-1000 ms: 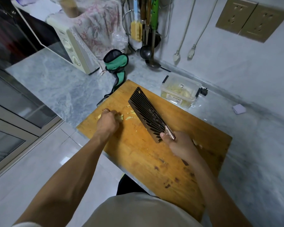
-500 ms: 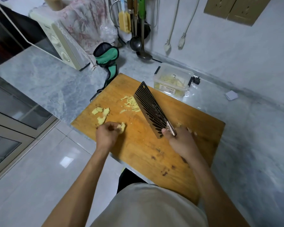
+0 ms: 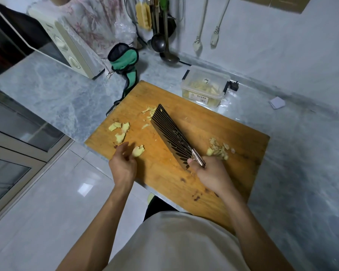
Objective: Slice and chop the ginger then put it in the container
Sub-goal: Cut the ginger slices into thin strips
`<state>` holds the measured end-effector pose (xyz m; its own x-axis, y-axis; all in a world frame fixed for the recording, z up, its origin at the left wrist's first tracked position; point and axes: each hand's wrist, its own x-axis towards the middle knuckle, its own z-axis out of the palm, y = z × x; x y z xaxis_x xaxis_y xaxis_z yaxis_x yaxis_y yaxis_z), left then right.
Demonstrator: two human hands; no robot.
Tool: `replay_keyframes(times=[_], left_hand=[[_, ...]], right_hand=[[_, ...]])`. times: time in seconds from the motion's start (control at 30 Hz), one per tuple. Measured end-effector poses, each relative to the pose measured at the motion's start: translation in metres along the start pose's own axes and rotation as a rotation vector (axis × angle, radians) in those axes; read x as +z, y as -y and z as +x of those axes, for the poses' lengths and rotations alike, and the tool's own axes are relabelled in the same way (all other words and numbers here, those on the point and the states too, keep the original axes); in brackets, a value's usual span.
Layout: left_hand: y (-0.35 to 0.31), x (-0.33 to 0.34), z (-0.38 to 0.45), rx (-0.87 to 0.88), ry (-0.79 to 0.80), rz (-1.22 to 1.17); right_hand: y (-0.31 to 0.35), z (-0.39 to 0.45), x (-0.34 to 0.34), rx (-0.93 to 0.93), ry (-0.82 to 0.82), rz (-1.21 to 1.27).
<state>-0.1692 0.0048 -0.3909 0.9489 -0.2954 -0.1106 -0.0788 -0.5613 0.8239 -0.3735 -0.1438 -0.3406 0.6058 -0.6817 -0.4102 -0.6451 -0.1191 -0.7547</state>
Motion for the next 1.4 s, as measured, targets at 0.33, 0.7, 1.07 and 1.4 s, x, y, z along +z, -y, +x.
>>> replay_keyframes(times=[0.33, 0.7, 1.07, 1.4], left_hand=[[0.006, 0.002, 0.009, 0.07, 0.083, 0.357], [0.008, -0.008, 0.011, 0.065, 0.069, 0.235], [0.003, -0.003, 0.011, 0.242, 0.034, 0.484], [0.005, 0.0, 0.002, 0.335, 0.057, 0.535]], right_hand=[[0.004, -0.002, 0.005, -0.013, 0.017, -0.022], [0.004, -0.009, 0.01, 0.001, 0.023, -0.009], [0.005, -0.013, 0.01, 0.006, 0.027, 0.018], [0.002, -0.013, 0.012, 0.009, 0.01, 0.064]])
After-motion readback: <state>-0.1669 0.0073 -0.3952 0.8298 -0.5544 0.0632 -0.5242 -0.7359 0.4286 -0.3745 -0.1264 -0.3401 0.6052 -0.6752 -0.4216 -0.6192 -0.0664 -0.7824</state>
